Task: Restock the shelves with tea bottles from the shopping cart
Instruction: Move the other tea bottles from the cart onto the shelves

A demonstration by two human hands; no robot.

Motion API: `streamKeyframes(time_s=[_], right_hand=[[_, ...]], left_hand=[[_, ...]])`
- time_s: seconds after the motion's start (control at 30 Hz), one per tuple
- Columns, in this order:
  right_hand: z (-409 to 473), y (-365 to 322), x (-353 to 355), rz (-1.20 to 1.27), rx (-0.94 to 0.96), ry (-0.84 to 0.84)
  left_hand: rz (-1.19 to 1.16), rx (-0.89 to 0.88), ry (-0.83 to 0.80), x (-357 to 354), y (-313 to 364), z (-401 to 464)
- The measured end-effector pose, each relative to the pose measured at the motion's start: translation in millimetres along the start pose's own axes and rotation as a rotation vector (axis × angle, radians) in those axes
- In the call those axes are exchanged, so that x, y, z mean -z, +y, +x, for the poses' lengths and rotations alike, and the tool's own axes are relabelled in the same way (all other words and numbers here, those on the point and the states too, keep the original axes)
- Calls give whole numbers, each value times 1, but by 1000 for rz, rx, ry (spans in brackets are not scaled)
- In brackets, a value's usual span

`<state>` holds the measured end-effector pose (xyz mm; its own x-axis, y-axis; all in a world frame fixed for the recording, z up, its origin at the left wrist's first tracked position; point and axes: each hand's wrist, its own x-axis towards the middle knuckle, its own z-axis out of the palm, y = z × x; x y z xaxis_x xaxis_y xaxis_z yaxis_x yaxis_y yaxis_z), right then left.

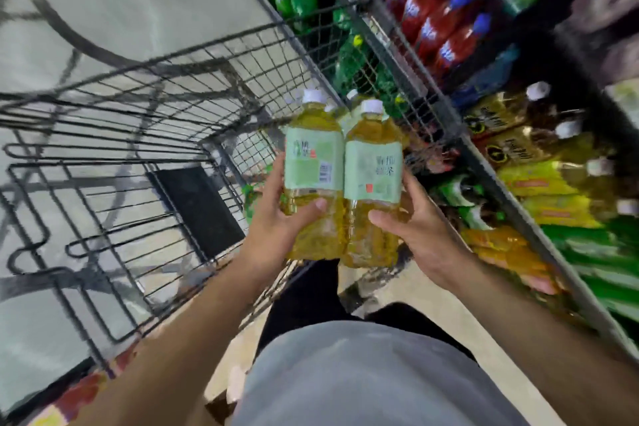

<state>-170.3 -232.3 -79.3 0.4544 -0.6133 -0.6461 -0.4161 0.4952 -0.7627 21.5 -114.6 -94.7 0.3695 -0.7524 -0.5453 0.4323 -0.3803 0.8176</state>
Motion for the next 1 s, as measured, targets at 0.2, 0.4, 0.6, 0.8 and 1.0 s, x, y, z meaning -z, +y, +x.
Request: streamKeyframes(time_s=[0.2, 0.4, 0.6, 0.8, 1.0], right_hand=[[-74, 36, 67, 177, 127, 116], [-167, 100, 120, 370, 208, 282], [-280, 166, 171, 525, 300, 495], [-373, 230, 206, 625, 343, 704], [-437, 272, 218, 736, 370, 901]], left_hand=[[-2, 26, -128, -84, -9, -44], [150, 16, -337, -165, -25, -99], [347, -68, -621, -266, -57, -170], [492, -57, -850, -346, -101, -221], [578, 37, -1027, -410, -132, -255]])
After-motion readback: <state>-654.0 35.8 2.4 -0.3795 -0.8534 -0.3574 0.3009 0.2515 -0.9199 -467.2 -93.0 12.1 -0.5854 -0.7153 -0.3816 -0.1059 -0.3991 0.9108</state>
